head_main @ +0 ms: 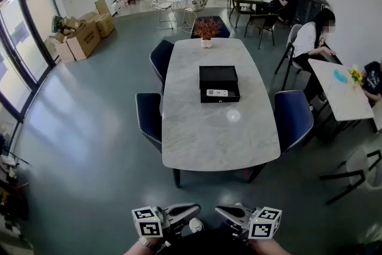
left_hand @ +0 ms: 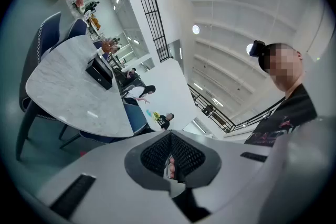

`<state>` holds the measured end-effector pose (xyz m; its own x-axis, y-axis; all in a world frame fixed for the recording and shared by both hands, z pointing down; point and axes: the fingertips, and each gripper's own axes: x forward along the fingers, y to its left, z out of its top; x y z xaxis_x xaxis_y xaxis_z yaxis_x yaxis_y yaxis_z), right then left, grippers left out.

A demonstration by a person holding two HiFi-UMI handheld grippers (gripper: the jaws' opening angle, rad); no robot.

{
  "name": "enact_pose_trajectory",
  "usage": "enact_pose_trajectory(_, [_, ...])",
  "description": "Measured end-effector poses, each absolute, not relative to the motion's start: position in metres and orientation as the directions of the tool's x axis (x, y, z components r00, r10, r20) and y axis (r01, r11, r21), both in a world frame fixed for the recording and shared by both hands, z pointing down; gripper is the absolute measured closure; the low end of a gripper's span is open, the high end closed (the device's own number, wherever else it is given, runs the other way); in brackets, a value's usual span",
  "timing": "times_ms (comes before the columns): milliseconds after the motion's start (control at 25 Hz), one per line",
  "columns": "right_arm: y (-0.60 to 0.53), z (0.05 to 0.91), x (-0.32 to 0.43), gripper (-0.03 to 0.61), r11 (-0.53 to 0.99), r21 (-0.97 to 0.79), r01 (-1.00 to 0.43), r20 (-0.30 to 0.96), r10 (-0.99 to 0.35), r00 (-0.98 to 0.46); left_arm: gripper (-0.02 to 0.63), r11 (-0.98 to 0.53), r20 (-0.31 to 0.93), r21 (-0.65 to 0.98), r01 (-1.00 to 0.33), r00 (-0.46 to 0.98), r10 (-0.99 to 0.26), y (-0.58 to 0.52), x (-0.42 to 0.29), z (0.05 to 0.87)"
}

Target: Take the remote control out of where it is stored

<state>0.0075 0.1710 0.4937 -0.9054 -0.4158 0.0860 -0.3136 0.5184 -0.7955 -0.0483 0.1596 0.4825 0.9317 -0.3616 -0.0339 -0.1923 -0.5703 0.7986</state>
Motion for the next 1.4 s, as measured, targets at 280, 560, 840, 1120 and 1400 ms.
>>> enact_pose_trajectory(280, [0.171,0.491,0.005,0.569,0.524,-0.791,-0.316,0.092,-0.409,-0.908,0.608,-0.569,-0.033,0.799,-0.194,0.931,-0.364,0.159,-0.049,0.482])
enact_pose_trajectory(560, [0.169,0.488,0.005,0.569,0.545,-0.778,-0.313,0.081,-0.407,-0.910,0.609,-0.569,-0.034,0.799,-0.195,0.930,-0.366,0.158,-0.050,0.482])
enact_pose_trajectory(840, [0.161,0.487,0.014,0.568,0.516,-0.790,-0.331,0.085,-0.443,-0.893,0.608,-0.572,-0.037,0.798,-0.189,0.932,-0.360,0.159,-0.049,0.480])
enact_pose_trajectory(1120, [0.150,0.491,0.021,0.569,0.457,-0.811,-0.367,0.089,-0.523,-0.848,0.609,-0.577,-0.039,0.795,-0.186,0.934,-0.355,0.158,-0.056,0.480])
enact_pose_trajectory(1400, [0.145,0.492,0.009,0.569,0.448,-0.810,-0.377,0.104,-0.524,-0.845,0.607,-0.578,-0.048,0.793,-0.191,0.927,-0.372,0.157,-0.073,0.479])
